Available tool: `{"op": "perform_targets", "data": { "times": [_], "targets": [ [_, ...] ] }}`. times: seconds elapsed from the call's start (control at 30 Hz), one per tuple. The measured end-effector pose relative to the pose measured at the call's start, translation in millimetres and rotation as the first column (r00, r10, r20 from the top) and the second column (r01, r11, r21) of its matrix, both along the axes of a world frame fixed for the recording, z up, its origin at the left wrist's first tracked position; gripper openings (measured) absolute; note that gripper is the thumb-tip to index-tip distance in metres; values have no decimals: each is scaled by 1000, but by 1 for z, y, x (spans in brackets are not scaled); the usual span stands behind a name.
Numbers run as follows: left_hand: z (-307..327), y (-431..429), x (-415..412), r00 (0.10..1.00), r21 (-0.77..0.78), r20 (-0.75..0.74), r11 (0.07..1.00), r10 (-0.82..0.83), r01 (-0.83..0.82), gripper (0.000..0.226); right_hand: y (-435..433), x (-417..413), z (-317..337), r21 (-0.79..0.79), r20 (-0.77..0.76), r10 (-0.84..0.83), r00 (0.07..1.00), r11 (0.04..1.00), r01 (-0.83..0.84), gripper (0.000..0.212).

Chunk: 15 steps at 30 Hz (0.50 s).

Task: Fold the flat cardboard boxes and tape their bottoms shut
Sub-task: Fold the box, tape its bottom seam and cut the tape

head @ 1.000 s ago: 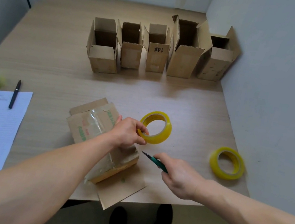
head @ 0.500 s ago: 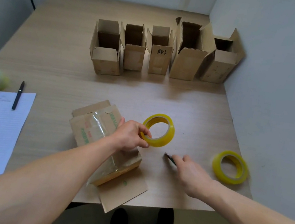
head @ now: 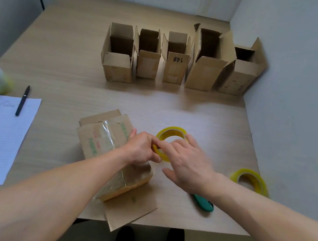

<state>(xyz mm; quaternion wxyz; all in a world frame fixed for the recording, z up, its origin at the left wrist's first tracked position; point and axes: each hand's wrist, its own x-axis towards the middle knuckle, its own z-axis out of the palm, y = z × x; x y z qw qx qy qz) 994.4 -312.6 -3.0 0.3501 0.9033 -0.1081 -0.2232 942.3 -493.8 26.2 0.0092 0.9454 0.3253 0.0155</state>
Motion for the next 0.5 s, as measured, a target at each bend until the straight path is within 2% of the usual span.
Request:
{"op": "perform_targets", "data": {
  "times": [0.07, 0.17, 0.27, 0.33, 0.5],
  "targets": [
    [2, 0, -1, 1000, 10, 5, 1000, -11, 11, 18, 11, 10, -1, -85, -73, -46, 996, 996, 39, 70],
    [0, 4, -3, 1000, -27, -18, 1000, -10, 10, 19, 18, 16, -2, -48, -137, -79, 987, 996, 73, 54],
    [-2, 9, -6, 998, -120, -62, 993, 10, -17, 31, 20, 15, 2, -34, -184, -124, 975, 992, 120, 63],
    [-4, 10, -8, 999, -109, -39, 994, -8, 4, 34, 22, 15, 4, -80, -219, -146, 965, 988, 131, 66],
    [-5, 13, -12, 998, -49, 37, 997, -51, 53, 35, 26, 17, 1, -108, -302, -144, 942, 987, 116, 44]
  ]
}}
